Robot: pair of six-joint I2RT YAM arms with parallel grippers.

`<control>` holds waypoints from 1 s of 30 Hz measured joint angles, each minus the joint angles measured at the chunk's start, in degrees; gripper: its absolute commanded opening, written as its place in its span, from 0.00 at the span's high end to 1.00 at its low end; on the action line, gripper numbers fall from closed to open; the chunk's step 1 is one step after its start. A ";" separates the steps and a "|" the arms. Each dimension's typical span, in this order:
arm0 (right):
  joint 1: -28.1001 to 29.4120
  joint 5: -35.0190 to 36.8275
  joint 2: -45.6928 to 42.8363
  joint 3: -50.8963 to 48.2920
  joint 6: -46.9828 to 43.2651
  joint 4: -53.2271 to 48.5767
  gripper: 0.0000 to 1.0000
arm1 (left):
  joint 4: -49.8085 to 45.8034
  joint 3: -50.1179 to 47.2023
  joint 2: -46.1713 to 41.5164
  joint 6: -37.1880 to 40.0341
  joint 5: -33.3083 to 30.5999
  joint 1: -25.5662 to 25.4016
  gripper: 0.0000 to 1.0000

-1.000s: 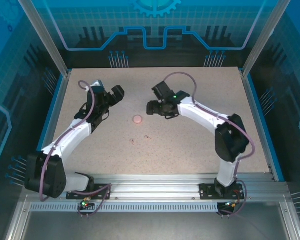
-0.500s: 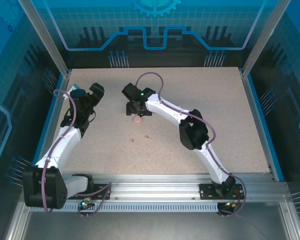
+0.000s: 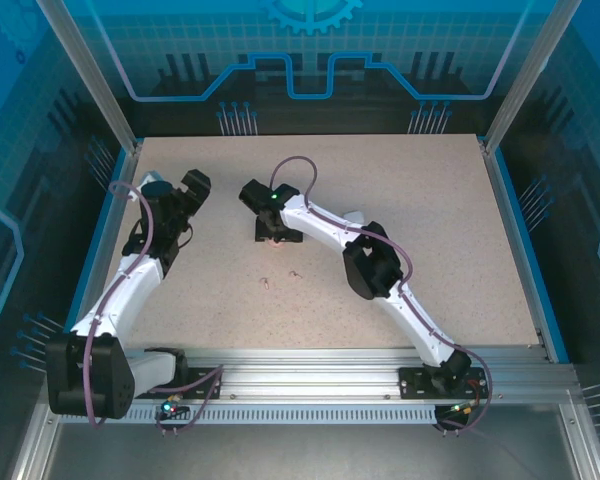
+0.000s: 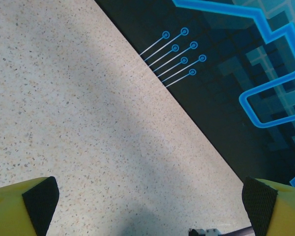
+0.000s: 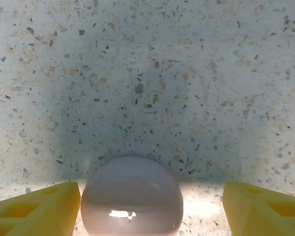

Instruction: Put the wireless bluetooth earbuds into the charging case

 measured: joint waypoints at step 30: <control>0.42 0.04 2.12 2.36 1.25 -0.63 0.38 | 0.00 -0.28 0.00 0.02 1.09 0.00 0.01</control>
